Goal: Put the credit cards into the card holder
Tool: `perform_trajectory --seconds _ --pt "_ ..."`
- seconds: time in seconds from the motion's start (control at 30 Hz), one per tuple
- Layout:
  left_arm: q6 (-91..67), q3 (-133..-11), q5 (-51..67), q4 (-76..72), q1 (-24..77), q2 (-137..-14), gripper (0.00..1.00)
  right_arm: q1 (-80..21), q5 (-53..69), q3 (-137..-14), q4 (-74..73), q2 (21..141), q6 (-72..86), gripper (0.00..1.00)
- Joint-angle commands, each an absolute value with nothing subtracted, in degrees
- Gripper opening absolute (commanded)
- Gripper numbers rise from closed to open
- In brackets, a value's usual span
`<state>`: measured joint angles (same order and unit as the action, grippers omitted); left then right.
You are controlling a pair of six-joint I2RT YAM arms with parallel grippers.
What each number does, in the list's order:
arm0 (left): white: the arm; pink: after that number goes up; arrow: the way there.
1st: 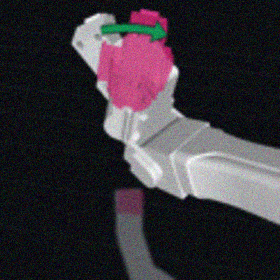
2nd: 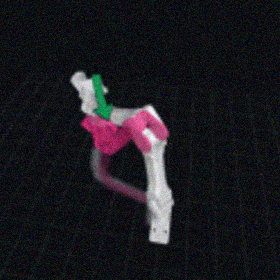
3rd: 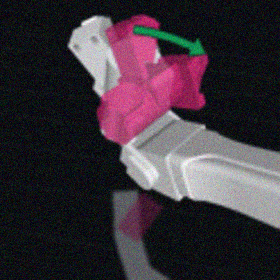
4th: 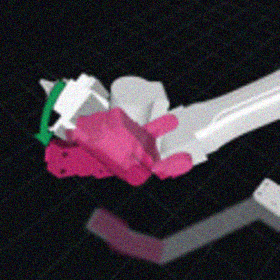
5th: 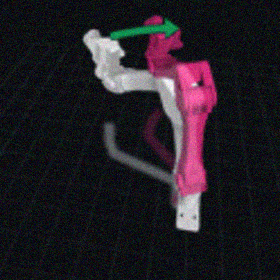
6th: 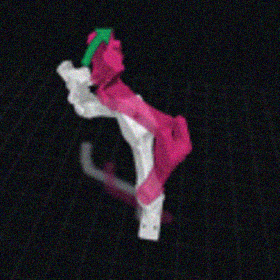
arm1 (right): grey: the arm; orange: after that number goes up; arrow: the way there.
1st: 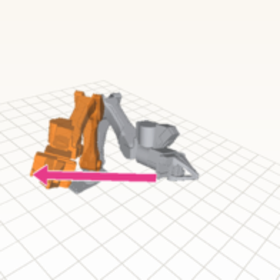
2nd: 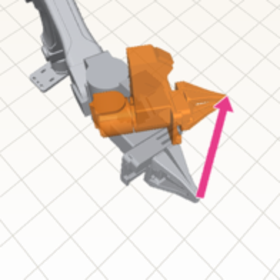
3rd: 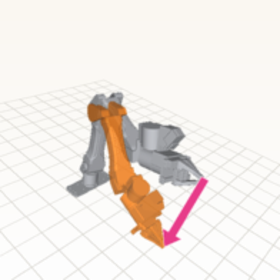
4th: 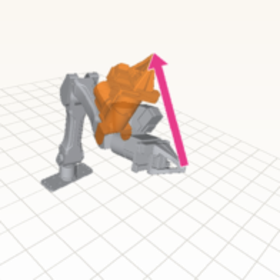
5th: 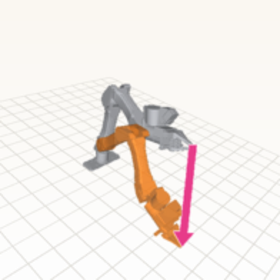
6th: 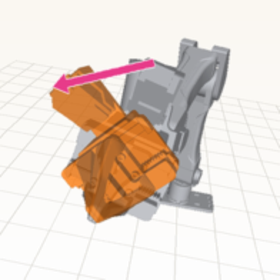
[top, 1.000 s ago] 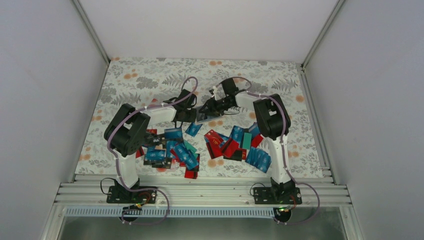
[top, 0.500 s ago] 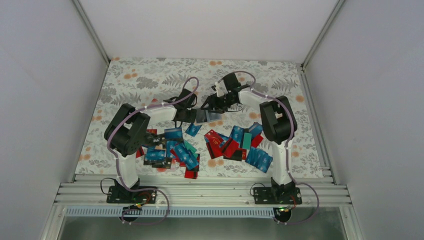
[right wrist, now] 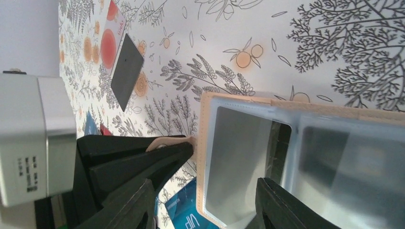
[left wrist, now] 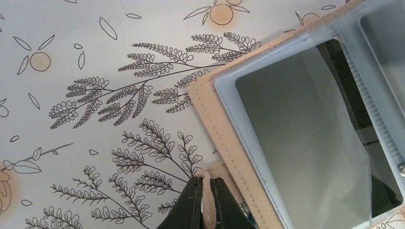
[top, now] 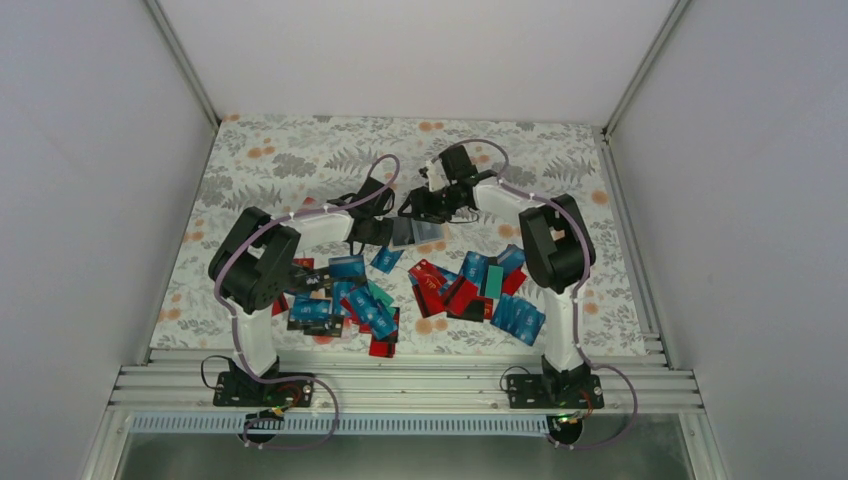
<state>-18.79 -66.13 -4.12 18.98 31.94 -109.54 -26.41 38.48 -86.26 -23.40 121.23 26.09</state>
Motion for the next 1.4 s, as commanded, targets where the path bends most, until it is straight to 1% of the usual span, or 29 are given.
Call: perform_trajectory --seconds 0.0,0.17,0.37,0.9,1.2,1.37 --pt "-17.8 -67.5 -4.2 19.5 32.1 -109.9 0.02 -28.2 34.5 -87.3 -20.2 123.4 28.9 0.54" --pt "-17.7 -67.4 -4.1 19.6 32.1 -109.5 0.02 -28.5 30.5 -87.6 -20.3 124.7 30.1 0.54" --pt "-17.7 -67.3 -3.8 19.3 32.1 -109.4 0.02 -28.9 30.0 -87.5 -20.0 126.0 30.5 0.54" --pt "-17.1 -67.4 -4.3 19.2 32.1 -109.2 0.02 -30.7 35.3 -87.8 -17.5 126.0 30.0 0.51" --pt "-16.3 -66.4 -5.0 19.2 32.0 -108.8 0.03 -29.9 34.4 -88.2 -21.5 118.7 25.2 0.52" --pt "-16.4 -65.0 -5.1 18.8 32.0 -107.8 0.02 -27.2 30.6 -84.9 -22.5 112.7 24.3 0.53"
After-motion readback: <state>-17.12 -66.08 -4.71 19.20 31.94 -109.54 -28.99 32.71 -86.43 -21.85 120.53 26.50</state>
